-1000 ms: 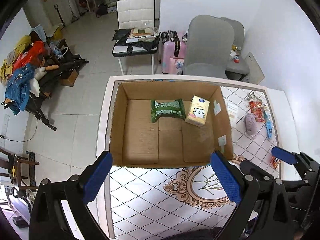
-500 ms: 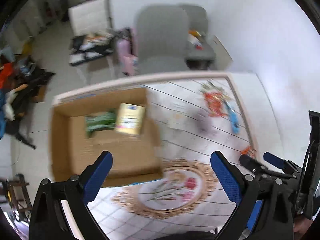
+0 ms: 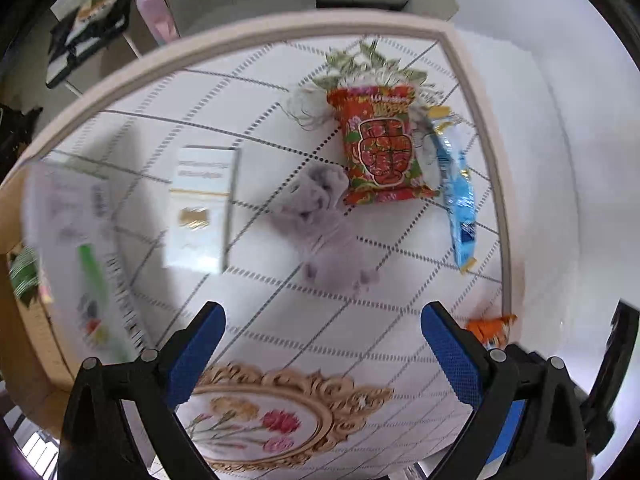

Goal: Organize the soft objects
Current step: 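Grasp the grey plush toy with the left gripper while the right gripper grasps the orange panda bag, then carry the plush toy and panda bag into the box and release both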

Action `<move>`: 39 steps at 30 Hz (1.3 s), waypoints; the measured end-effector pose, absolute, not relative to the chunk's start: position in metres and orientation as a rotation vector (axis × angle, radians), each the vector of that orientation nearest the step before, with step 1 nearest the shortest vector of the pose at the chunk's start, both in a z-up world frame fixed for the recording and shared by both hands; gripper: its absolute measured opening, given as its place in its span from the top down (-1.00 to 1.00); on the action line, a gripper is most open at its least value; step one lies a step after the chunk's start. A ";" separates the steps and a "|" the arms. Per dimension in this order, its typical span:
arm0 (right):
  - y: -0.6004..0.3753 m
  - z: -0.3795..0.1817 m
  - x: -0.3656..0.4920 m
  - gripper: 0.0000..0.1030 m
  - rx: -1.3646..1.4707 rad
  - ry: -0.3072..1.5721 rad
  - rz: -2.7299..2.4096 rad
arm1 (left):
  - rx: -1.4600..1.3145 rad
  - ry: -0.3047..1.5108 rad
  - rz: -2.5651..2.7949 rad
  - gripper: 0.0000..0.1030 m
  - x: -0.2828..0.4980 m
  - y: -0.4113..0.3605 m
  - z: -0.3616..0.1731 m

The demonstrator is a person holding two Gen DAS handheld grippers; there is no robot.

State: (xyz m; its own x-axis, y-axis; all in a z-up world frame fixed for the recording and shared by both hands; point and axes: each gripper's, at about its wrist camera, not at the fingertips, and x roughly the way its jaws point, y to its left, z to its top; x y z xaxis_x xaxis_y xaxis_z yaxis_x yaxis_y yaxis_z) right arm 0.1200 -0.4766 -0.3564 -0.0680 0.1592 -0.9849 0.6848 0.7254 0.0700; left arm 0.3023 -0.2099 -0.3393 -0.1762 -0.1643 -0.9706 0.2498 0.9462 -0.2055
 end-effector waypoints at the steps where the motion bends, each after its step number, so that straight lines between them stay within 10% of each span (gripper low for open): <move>1: -0.478 -0.368 0.121 -0.86 0.698 1.630 -0.495 | 0.070 1.722 -0.363 -0.95 0.307 -0.215 -0.348; 10: -0.479 -0.424 0.123 -0.83 0.751 1.721 -0.483 | 0.125 1.838 -0.296 -0.91 0.323 -0.236 -0.414; 16: -0.475 -0.432 0.119 -0.52 0.705 1.743 -0.492 | 0.217 1.808 -0.295 0.26 0.317 -0.245 -0.423; 39: -0.342 -0.267 0.160 -0.21 0.447 1.516 -0.133 | 0.037 1.528 -0.356 0.27 0.263 -0.141 -0.246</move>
State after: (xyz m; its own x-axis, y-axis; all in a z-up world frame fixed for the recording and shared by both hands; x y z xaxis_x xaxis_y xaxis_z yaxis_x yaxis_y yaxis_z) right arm 0.1601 -0.3415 -0.2666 0.0655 0.1897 -0.9797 0.3573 0.9122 0.2005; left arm 0.2628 -0.1410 -0.2458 0.0016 -0.2040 -0.9790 0.2501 0.9479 -0.1971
